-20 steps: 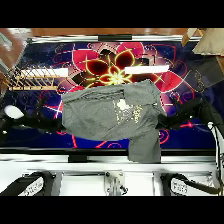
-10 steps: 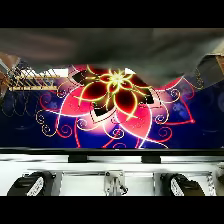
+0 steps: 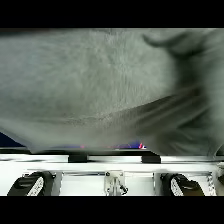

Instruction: Fold the shirts.

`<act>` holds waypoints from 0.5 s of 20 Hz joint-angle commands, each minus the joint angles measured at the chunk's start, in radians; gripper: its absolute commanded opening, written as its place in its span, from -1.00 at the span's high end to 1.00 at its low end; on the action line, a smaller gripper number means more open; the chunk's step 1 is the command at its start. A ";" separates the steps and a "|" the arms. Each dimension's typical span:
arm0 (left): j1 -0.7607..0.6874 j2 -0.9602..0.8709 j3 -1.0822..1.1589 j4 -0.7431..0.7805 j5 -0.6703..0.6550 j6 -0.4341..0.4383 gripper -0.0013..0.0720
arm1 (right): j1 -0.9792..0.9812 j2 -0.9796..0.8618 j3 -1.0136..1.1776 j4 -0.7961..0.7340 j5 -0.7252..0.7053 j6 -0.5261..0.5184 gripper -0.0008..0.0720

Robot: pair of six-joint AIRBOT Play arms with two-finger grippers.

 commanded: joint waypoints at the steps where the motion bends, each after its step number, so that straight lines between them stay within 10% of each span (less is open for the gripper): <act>1: 0.000 -0.074 -0.146 0.043 -0.068 0.003 0.89 | -0.001 -0.166 -0.006 -0.024 -0.266 0.044 0.78; 5: 0.000 -0.277 -0.438 0.042 -0.038 0.003 0.89 | 0.000 -0.444 -0.204 0.100 -0.325 0.063 0.78; 10: -0.001 -0.677 -0.526 -0.083 0.179 0.003 0.89 | 0.061 -0.812 -0.394 0.192 0.051 0.065 0.78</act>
